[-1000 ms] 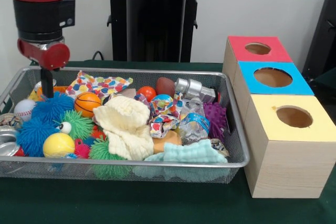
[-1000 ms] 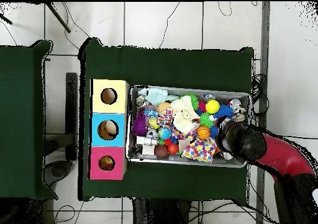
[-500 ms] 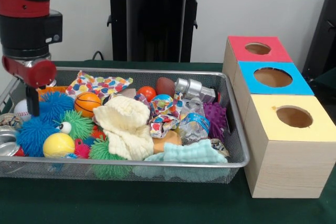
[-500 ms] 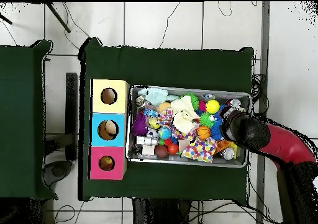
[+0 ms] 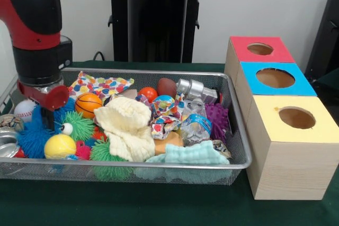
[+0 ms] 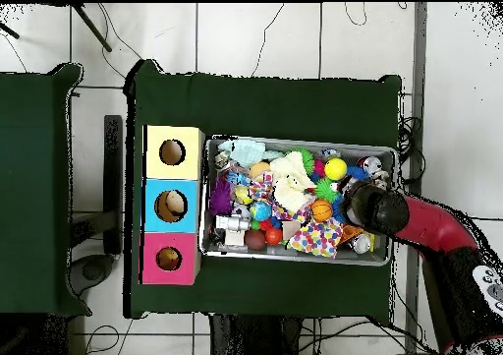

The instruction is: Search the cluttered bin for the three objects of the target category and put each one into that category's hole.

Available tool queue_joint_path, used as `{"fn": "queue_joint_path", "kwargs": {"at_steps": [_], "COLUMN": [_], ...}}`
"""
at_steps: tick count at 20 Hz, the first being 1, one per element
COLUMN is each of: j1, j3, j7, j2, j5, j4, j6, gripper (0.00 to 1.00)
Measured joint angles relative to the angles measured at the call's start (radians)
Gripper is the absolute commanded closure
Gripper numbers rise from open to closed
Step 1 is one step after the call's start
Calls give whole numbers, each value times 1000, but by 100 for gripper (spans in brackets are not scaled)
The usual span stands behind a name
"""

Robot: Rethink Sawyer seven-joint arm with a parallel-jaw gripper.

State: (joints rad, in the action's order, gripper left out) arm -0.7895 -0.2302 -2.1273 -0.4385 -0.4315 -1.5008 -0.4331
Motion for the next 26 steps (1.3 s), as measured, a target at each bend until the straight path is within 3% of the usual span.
{"fn": "queue_joint_path", "kwargs": {"at_steps": [8,17,26], "j1": [0,30,149], "j3": [-5,13,91], "j7": [0,0,-12], "j2": [82,86,43], "j5": [-17,-17,66], "j4": [48,60,-36], "j6": [42,57,139], "gripper": [100,100,100]}}
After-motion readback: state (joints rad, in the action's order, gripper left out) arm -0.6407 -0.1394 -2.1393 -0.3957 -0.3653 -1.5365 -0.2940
